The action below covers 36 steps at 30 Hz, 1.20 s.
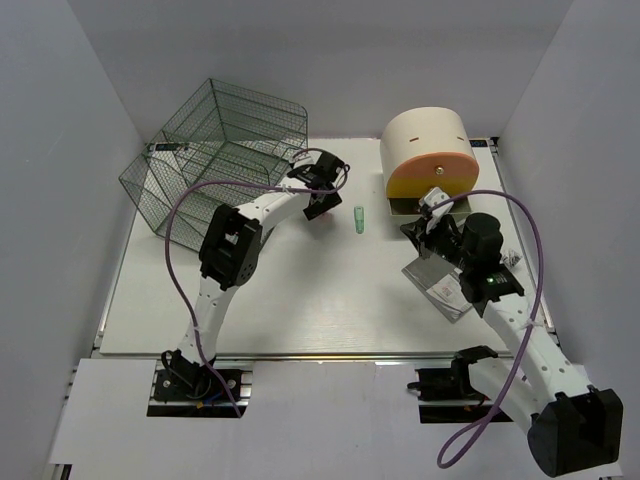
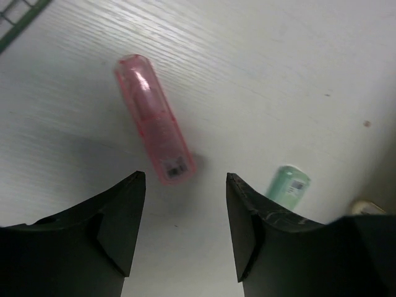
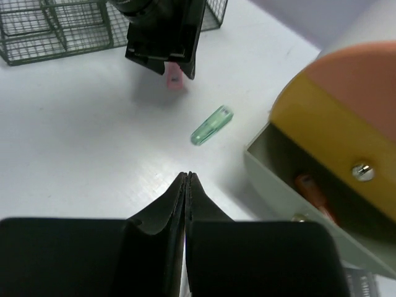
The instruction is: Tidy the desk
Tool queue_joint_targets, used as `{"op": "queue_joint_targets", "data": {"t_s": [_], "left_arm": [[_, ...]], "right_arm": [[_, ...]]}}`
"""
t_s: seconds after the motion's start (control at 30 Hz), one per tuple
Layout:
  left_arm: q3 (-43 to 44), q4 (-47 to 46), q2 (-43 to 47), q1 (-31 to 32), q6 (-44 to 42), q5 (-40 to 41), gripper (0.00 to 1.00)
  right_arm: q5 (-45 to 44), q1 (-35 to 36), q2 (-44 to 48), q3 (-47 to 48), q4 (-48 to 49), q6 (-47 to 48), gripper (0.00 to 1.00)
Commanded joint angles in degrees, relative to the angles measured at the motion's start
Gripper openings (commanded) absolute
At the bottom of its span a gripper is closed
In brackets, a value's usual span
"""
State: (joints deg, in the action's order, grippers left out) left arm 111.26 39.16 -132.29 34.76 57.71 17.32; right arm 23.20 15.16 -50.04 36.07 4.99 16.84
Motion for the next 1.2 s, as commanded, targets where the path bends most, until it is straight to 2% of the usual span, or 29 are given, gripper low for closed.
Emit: {"op": "queue_joint_targets", "data": {"t_s": [0.0, 0.2, 0.67, 1.0, 1.17], "left_arm": [[0.9, 3.6, 0.9, 0.1, 1.5, 6.7, 0.65], [-0.6, 2.6, -0.4, 0.1, 1.6, 11.2, 0.71], [4.9, 6.6, -8.2, 0.1, -1.3, 9.5, 0.7], [2.3, 9.0, -9.0, 1.7, -7.7, 8.3, 0.55], [-0.3, 9.1, -6.8, 1.7, -11.5, 7.6, 0.41]], "right_arm": [[5.1, -1.4, 0.4, -1.4, 5.4, -7.6, 0.0], [5.6, -2.9, 1.8, -3.3, 6.3, -7.3, 0.0], [6.3, -5.8, 3.6, -4.6, 7.4, -8.1, 0.0], [6.2, -6.9, 4.5, -5.0, 7.8, -8.6, 0.0], [6.2, -7.2, 5.0, -5.1, 8.0, -8.6, 0.0]]}}
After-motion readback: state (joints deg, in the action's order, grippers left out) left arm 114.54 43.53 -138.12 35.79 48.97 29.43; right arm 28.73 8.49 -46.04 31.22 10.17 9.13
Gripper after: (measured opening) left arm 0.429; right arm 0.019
